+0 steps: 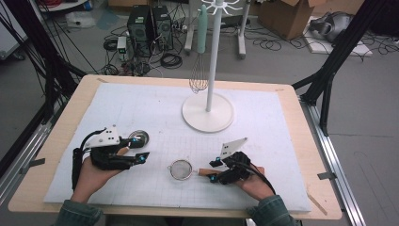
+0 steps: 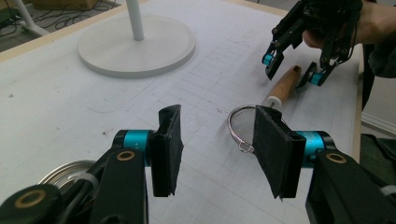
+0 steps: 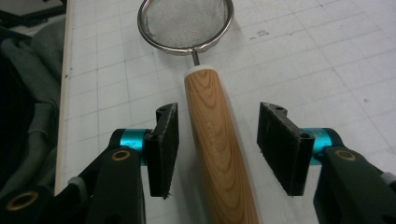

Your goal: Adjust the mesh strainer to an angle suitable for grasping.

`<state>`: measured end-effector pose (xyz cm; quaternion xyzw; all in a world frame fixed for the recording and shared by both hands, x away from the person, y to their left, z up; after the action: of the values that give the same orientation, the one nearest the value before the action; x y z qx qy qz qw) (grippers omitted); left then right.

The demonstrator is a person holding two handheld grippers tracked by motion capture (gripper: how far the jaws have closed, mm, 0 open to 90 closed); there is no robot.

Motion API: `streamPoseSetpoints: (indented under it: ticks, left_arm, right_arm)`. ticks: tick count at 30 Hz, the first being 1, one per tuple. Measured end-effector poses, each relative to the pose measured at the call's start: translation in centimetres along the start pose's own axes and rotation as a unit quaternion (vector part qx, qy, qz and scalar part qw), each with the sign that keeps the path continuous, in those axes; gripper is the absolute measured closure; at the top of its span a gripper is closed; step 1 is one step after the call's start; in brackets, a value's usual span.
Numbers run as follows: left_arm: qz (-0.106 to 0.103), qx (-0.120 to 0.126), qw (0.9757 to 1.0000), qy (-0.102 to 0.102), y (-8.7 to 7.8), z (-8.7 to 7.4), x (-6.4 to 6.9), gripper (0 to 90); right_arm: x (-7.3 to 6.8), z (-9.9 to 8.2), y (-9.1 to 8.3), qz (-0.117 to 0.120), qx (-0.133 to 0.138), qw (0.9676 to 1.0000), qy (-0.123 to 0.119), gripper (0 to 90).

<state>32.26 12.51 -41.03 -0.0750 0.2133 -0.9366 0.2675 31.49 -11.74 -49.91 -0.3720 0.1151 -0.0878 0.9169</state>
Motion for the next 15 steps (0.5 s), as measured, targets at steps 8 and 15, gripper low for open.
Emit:
streamPoseSetpoints:
  ticks: [8, 15]
  left_arm:
    - [0.001, 0.002, 1.0, -0.002, -0.1, 0.0, -0.1, 51.8]
    - [0.001, 0.003, 1.0, -0.003, -0.2, 0.1, -0.1, 51.6]
  right_arm:
    - [0.0, 0.3, 1.6, 0.014, -0.025, 0.9994, -0.021, 57.1]
    - [-0.2, 0.8, 2.5, 0.02, -0.034, 0.9981, -0.047, 65.7]
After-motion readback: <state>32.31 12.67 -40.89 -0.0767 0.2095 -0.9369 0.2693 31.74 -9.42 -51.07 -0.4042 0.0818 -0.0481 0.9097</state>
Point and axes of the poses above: each handheld gripper's, and its own axes: y roughly forward along the jaws, z roughly out of its top, x roughly to its right, the point moved 10 cm from there along y, roughly forward along the jaws, and after that the axes turned 3 degrees about z, right-handed, at the moved point
